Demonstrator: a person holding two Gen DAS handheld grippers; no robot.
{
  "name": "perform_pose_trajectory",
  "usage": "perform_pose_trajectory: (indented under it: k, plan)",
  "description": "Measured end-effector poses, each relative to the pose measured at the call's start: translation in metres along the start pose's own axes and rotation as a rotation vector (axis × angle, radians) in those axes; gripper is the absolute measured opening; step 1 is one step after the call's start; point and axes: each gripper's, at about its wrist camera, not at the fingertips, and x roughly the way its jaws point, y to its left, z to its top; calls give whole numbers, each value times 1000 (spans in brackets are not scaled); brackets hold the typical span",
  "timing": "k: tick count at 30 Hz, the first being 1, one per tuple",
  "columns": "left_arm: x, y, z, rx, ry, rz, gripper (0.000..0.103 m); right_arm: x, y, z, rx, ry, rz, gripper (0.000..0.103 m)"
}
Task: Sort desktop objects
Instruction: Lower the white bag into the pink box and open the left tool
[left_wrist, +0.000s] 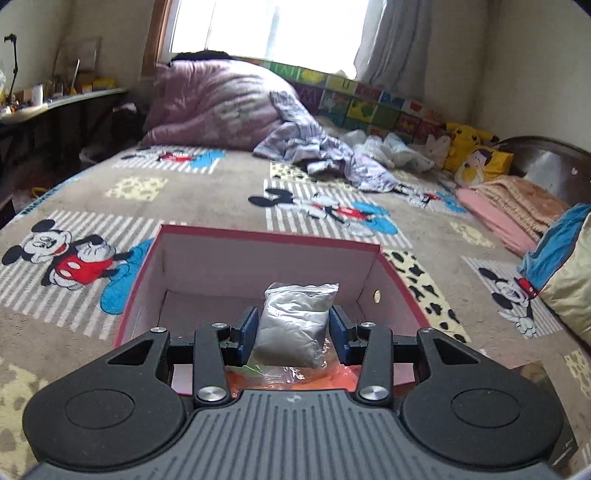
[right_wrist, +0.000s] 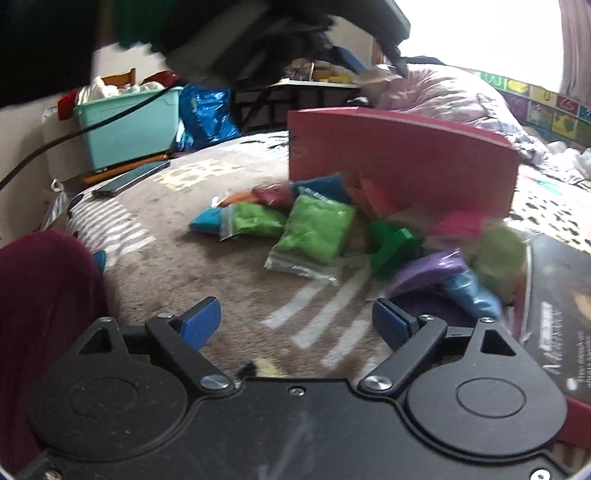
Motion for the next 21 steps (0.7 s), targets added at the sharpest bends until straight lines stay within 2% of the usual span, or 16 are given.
perform_pose_trajectory:
  k: [7,14,21]
  plan:
    - [52,3,12,34,149,42,40,12,-1,-3,30,40,-1,92]
    - [94,-8,16,164,288,132,40,18,-10,-3,106,55,42,100]
    - [121,-13,12,224,371,171,40,22,-12,-4,90,72,72,102]
